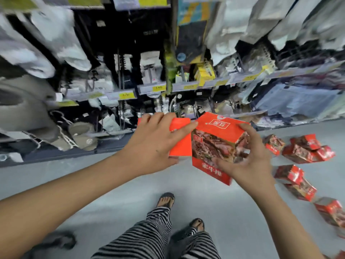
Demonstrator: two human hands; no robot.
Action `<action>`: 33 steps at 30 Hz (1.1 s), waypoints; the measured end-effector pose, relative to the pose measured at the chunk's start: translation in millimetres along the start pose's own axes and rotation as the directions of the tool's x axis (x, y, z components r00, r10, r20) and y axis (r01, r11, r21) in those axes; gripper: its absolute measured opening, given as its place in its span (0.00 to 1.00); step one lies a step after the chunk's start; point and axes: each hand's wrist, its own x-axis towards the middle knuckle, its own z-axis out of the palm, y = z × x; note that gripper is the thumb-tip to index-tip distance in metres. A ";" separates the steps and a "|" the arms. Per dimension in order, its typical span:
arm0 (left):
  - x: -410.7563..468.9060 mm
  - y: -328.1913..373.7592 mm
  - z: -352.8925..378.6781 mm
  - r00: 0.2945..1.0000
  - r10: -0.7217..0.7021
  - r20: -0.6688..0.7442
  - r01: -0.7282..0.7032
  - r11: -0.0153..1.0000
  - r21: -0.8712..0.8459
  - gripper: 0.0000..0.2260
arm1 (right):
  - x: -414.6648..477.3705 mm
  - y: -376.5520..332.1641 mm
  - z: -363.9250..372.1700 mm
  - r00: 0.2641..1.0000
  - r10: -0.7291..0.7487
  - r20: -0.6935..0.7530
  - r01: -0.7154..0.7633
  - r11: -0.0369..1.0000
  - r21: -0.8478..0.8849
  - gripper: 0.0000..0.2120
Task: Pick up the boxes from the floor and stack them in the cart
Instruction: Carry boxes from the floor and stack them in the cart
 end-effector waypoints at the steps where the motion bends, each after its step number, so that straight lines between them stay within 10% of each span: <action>1: -8.0 -2.2 -8.4 0.999 -0.033 -0.005 0.033 0.999 0.005 0.43 | 1.2 -9.5 0.4 0.999 -0.034 0.010 0.034 0.999 0.018 0.44; 10: -105.1 17.7 -69.7 0.901 -0.426 -0.081 0.430 0.902 0.033 0.43 | 1.5 -67.3 11.1 0.924 -0.303 0.233 0.282 0.952 0.119 0.45; 20: -251.5 68.1 -104.3 0.541 -0.836 -0.090 0.841 0.541 0.018 0.42 | -48.4 -142.2 60.1 0.678 -0.520 0.520 0.447 0.853 0.271 0.43; 33: -484.7 101.8 -86.6 0.005 -1.000 -0.028 0.999 0.007 -0.050 0.44 | -199.6 -248.7 207.5 0.252 -0.607 0.754 0.486 0.753 0.444 0.45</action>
